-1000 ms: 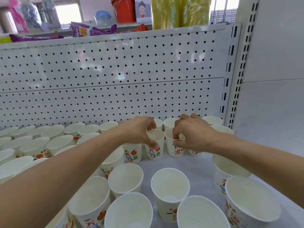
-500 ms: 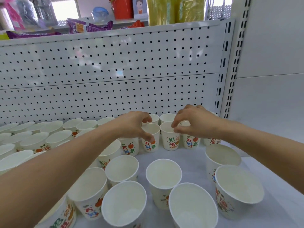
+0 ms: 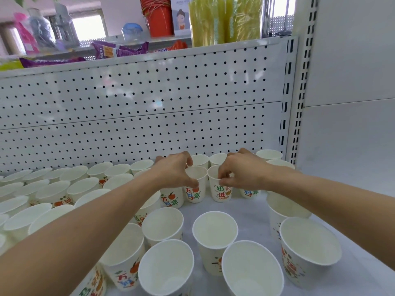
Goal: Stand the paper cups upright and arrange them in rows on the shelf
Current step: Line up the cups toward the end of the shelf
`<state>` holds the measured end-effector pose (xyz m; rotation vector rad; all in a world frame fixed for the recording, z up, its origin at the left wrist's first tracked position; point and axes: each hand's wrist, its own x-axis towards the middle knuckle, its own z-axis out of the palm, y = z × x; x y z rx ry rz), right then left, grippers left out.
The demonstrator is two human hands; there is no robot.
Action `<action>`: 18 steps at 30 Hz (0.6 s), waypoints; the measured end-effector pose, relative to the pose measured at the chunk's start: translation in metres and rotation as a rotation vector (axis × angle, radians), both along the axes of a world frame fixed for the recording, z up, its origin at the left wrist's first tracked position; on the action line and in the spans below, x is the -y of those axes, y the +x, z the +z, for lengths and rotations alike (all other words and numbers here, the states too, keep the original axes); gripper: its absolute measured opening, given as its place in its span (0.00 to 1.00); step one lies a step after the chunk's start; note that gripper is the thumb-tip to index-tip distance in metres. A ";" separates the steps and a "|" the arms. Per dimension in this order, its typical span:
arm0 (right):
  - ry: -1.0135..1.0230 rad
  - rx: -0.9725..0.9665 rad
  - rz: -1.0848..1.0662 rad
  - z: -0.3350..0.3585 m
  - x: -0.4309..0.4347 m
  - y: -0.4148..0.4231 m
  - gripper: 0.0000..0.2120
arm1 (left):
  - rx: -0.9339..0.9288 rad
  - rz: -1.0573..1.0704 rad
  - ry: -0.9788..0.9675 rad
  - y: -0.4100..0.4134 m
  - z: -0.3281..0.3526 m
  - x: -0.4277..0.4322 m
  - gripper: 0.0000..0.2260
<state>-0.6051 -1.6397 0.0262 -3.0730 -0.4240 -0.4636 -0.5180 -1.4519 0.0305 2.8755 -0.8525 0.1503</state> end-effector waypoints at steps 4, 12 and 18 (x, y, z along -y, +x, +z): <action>-0.017 0.004 -0.022 -0.002 0.000 0.003 0.08 | 0.018 0.006 0.011 0.003 0.000 -0.005 0.27; -0.059 0.012 -0.032 -0.001 -0.002 0.003 0.08 | 0.005 0.029 -0.017 -0.003 -0.003 -0.001 0.36; -0.096 0.007 -0.033 -0.001 -0.002 0.002 0.07 | 0.093 0.037 -0.004 -0.002 -0.008 0.005 0.32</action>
